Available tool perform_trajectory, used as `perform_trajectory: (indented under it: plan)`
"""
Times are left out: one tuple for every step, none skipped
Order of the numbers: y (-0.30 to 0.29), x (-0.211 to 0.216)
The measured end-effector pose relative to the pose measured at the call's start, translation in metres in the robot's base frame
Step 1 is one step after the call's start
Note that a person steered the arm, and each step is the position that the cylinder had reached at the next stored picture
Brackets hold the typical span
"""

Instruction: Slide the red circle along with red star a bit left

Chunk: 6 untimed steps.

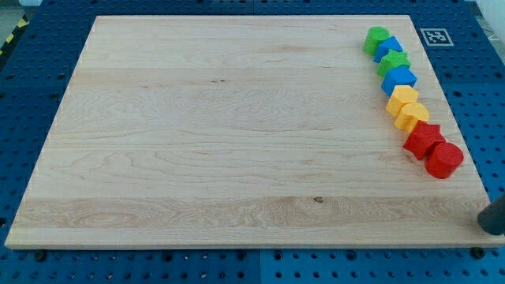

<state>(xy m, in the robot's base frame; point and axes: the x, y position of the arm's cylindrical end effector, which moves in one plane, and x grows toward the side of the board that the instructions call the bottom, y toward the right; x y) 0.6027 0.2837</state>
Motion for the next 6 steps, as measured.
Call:
perform_trajectory:
  plan:
    - [0.0,-0.022]
    - [0.0,-0.041]
    - [0.0,-0.061]
    - [0.0,-0.076]
    - [-0.03,-0.091]
    - [-0.088,-0.102]
